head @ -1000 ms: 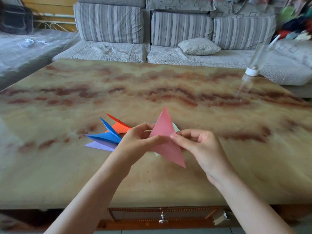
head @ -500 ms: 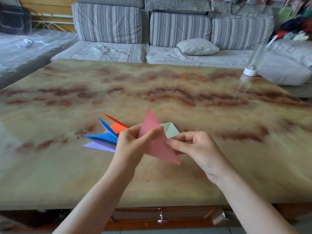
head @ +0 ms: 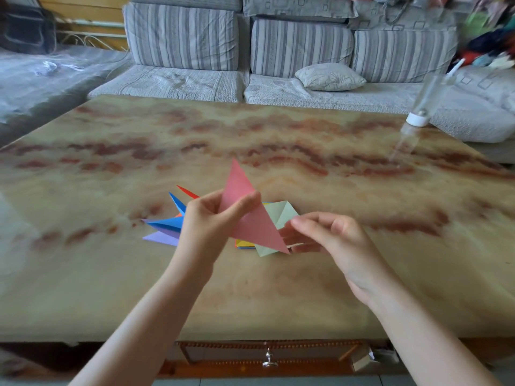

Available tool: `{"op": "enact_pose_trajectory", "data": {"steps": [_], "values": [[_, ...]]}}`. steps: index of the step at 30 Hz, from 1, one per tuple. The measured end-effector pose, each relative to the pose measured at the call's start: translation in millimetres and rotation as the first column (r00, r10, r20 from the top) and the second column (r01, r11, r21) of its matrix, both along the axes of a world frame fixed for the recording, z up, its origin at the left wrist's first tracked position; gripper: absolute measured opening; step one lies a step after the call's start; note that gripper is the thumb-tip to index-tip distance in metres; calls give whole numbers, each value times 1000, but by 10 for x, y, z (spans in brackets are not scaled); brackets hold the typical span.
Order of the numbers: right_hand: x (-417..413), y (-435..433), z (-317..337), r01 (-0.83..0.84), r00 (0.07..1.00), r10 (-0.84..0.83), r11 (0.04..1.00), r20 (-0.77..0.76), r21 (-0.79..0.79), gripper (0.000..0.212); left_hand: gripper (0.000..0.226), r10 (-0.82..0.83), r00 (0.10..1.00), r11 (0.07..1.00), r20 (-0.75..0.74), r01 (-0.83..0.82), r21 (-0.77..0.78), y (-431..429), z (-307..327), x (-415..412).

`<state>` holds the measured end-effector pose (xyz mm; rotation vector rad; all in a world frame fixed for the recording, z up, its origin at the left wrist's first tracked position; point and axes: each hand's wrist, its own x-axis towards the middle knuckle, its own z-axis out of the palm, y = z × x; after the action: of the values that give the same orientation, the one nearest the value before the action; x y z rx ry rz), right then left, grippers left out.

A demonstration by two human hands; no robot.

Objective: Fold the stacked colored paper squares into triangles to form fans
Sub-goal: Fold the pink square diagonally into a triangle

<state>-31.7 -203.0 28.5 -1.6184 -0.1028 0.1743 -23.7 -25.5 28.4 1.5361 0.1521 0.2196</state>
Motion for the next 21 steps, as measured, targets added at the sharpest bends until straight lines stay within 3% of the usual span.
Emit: {"op": "enact_pose_trajectory", "data": {"steps": [3,8,21], "values": [[-2,67,31,0,1000,0,999,11,38,25,10,-78,997,997,-1,78,-8,-113,-53,-46],[13,100,-9,60,998,-61,998,11,27,7,9,-168,986,984,-8,167,-62,-205,-92,-93],[-18,146,-27,63,996,-62,998,71,-8,7,12,-65,996,993,-64,58,-103,-131,-58,-38]]}}
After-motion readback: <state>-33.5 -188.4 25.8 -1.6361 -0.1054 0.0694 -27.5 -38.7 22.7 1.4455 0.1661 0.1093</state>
